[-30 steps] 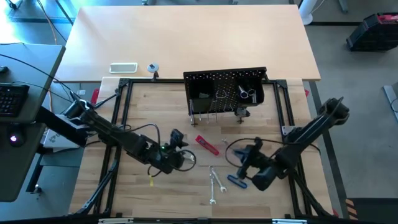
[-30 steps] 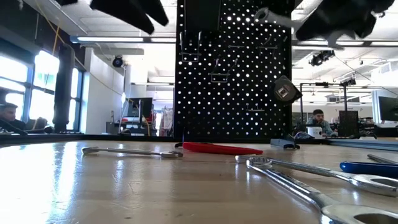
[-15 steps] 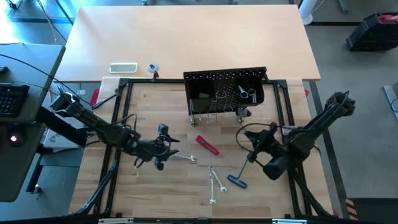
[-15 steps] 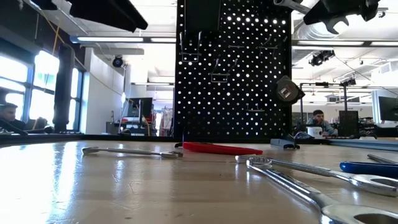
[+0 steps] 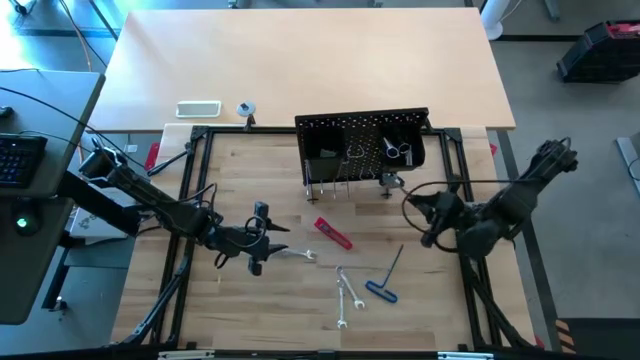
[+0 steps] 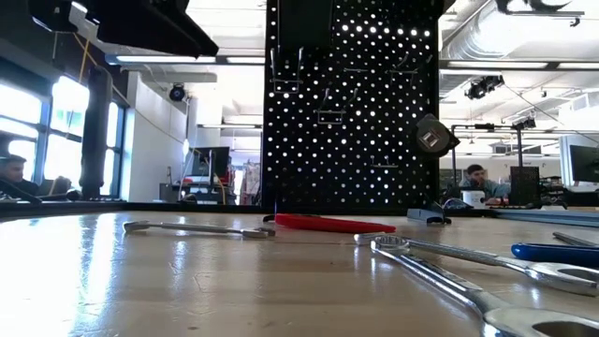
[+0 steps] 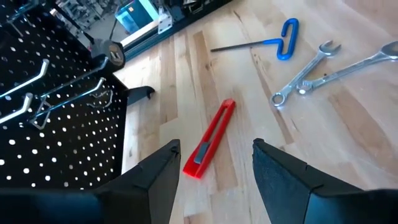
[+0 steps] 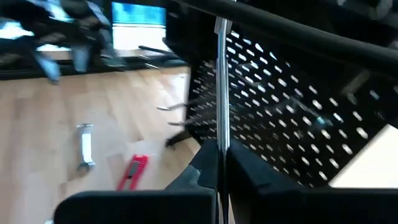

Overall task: Hang tools onto peg board
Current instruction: Hang the wrench on the peg board

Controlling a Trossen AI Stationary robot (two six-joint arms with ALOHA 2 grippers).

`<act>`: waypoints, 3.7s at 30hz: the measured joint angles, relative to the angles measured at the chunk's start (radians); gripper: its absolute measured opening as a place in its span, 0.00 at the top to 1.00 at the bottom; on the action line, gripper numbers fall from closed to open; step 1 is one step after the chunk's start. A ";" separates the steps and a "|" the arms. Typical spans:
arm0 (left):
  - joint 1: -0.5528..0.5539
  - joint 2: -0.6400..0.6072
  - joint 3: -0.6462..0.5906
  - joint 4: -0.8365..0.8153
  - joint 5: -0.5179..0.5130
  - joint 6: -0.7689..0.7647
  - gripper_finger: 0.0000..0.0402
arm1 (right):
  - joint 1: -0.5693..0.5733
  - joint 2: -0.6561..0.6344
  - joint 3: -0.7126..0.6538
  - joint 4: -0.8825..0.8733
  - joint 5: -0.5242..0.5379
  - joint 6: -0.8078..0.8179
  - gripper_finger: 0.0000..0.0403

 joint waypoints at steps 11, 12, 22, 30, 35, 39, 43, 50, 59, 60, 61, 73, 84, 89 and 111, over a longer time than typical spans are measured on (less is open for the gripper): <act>0.029 0.000 -0.002 0.004 0.000 -0.032 0.53 | -0.111 -0.084 0.000 0.435 -0.599 -0.659 0.99; 0.032 0.000 -0.002 0.004 0.000 -0.039 0.53 | -0.129 -0.091 0.000 0.431 -0.631 -0.683 0.99; 0.055 0.000 -0.002 0.006 -0.001 -0.095 0.53 | -0.255 -0.223 0.000 0.268 -0.740 -0.764 0.99; 0.074 0.000 -0.002 0.026 -0.001 -0.096 0.53 | -0.263 -0.430 -0.157 0.311 -0.749 -0.753 0.99; 0.093 0.000 -0.002 0.032 0.011 -0.095 0.53 | -0.265 -0.570 -0.369 0.538 -0.740 -0.762 0.99; 0.114 0.000 -0.002 0.035 0.032 -0.095 0.53 | -0.291 -0.610 -0.572 0.794 -0.740 -0.751 0.99; 0.130 0.000 -0.002 0.060 0.057 -0.093 0.53 | -0.334 -0.590 -0.775 1.116 -0.767 -0.698 0.99; 0.151 0.001 -0.002 0.067 0.073 -0.083 0.53 | -0.420 -0.549 -0.944 1.474 -0.803 -0.623 0.99; 0.152 0.001 -0.002 0.086 0.088 -0.067 0.53 | -0.541 -0.425 -0.942 1.543 -0.859 -0.536 0.99; 0.153 0.001 -0.002 0.086 0.088 -0.066 0.53 | -0.557 -0.411 -0.942 1.542 -0.888 -0.524 0.99; 0.152 0.001 -0.002 0.087 0.089 -0.066 0.53 | -0.573 -0.399 -0.942 1.542 -0.913 -0.518 0.99; 0.152 0.001 -0.002 0.085 0.090 -0.067 0.53 | -0.688 -0.228 -0.942 1.566 -1.107 -0.483 0.99; 0.152 0.001 -0.002 0.084 0.099 -0.068 0.53 | -0.728 -0.056 -0.938 1.652 -1.160 -0.459 0.99; 0.152 0.001 -0.001 0.084 0.100 -0.069 0.53 | -0.741 0.036 -0.885 1.644 -1.193 -0.475 0.98; 0.152 0.001 -0.001 0.076 0.124 -0.077 0.53 | -0.840 0.309 -0.732 1.608 -1.340 -0.512 0.99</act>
